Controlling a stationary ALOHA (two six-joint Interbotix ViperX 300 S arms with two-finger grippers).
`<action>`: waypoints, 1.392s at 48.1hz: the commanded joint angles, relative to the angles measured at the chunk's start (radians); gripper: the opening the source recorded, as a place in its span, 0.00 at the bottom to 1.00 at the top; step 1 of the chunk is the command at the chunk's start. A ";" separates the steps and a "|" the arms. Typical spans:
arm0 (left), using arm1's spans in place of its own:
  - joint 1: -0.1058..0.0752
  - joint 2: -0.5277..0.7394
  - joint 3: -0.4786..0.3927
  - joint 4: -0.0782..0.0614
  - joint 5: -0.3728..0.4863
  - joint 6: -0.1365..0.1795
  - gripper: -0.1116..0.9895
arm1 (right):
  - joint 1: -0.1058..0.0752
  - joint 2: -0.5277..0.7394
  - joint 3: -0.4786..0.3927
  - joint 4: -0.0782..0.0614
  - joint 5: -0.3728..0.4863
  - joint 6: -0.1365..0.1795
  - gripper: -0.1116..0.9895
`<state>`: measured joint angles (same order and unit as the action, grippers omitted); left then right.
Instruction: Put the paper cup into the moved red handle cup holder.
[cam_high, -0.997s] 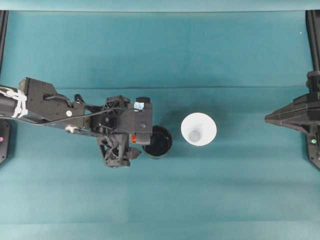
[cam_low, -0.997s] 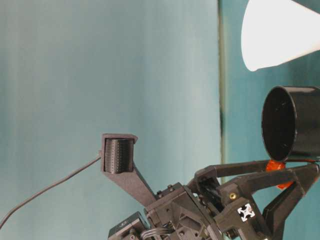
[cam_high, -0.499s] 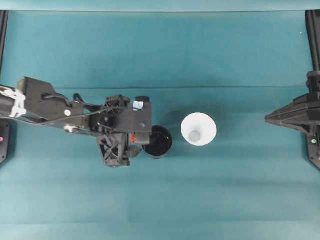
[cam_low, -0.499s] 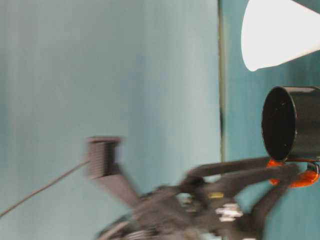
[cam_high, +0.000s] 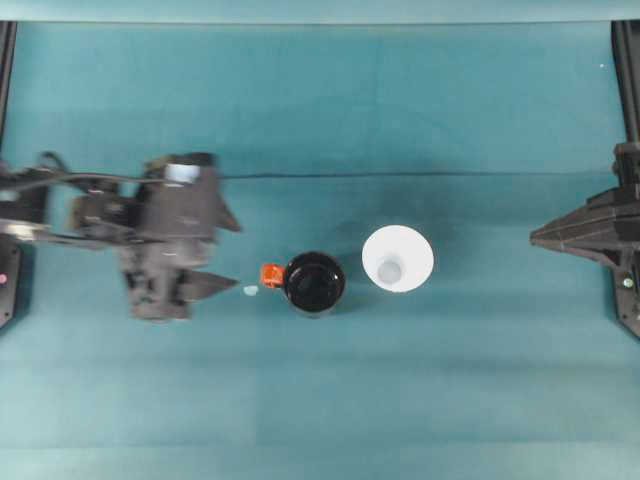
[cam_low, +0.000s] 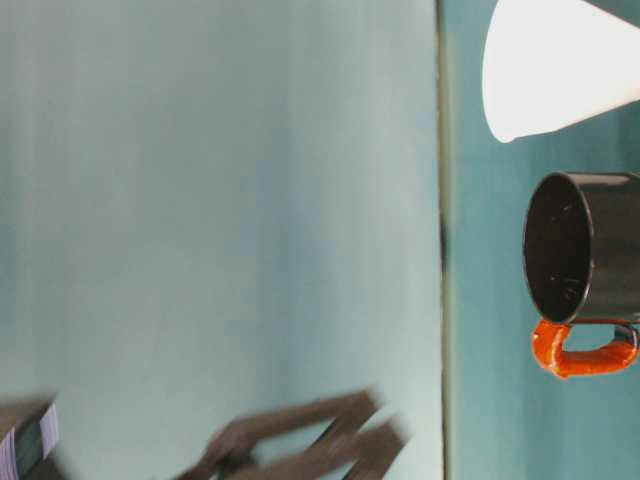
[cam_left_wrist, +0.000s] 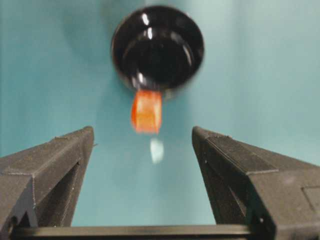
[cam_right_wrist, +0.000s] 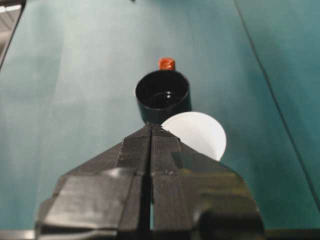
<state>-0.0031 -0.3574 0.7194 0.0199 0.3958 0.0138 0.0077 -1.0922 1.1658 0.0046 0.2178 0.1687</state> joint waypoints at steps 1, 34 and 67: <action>-0.003 -0.071 0.025 0.002 -0.003 -0.002 0.88 | -0.002 0.008 -0.009 0.002 -0.002 0.011 0.00; -0.011 -0.164 0.097 0.002 0.002 -0.011 0.88 | -0.075 0.109 -0.084 0.002 0.161 0.176 0.03; -0.011 -0.193 0.118 0.002 0.002 -0.015 0.88 | -0.089 0.541 -0.302 0.002 0.247 0.183 0.89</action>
<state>-0.0123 -0.5400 0.8468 0.0199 0.4019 -0.0031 -0.0721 -0.7440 0.9311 0.0046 0.4648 0.3421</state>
